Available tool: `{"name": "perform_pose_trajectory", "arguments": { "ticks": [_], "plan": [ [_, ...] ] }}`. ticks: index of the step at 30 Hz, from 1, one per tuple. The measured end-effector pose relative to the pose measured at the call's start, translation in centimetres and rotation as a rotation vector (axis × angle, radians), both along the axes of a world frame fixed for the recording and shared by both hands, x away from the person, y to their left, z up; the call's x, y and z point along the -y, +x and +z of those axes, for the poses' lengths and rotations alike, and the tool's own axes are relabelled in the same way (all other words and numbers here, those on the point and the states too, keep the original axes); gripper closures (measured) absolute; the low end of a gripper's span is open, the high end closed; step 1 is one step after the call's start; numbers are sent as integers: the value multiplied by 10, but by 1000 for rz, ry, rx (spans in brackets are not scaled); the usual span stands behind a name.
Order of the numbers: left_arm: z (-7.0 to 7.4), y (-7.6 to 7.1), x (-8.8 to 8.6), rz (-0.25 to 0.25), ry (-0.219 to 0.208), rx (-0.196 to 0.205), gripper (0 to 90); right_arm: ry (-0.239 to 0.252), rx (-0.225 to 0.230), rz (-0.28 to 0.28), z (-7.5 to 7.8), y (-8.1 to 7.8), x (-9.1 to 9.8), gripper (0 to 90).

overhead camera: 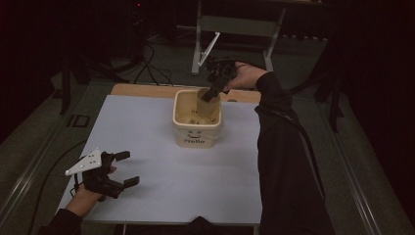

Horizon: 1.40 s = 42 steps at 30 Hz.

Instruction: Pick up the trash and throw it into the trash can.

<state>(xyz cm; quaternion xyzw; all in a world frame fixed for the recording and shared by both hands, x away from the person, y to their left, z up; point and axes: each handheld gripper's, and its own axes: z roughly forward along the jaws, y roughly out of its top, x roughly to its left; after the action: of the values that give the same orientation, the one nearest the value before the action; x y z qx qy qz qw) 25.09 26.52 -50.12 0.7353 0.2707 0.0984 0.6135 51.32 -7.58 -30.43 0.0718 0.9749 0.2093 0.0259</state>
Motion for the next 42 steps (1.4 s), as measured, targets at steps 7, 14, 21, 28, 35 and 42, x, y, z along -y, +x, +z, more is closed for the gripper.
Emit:
{"name": "perform_pose_trajectory", "arguments": {
  "ticks": [7,14,21,28,35,42],
  "plan": [
    [0,0,0,-2,1,0,5,12,-13,-26,3,0,0,94],
    [0,0,1,-2,4,1,5,7,-9,-15,6,-6,0,95],
    [0,0,1,-5,3,-2,5,7,-2,-16,9,-9,5,95],
    [0,1,2,-3,6,-1,5,11,-2,-15,8,-13,11,95],
    [1,1,2,-4,7,0,5,6,7,-10,5,-19,13,96],
    [0,0,2,-4,5,0,5,12,11,-2,2,-27,18,109]
  ]
}}
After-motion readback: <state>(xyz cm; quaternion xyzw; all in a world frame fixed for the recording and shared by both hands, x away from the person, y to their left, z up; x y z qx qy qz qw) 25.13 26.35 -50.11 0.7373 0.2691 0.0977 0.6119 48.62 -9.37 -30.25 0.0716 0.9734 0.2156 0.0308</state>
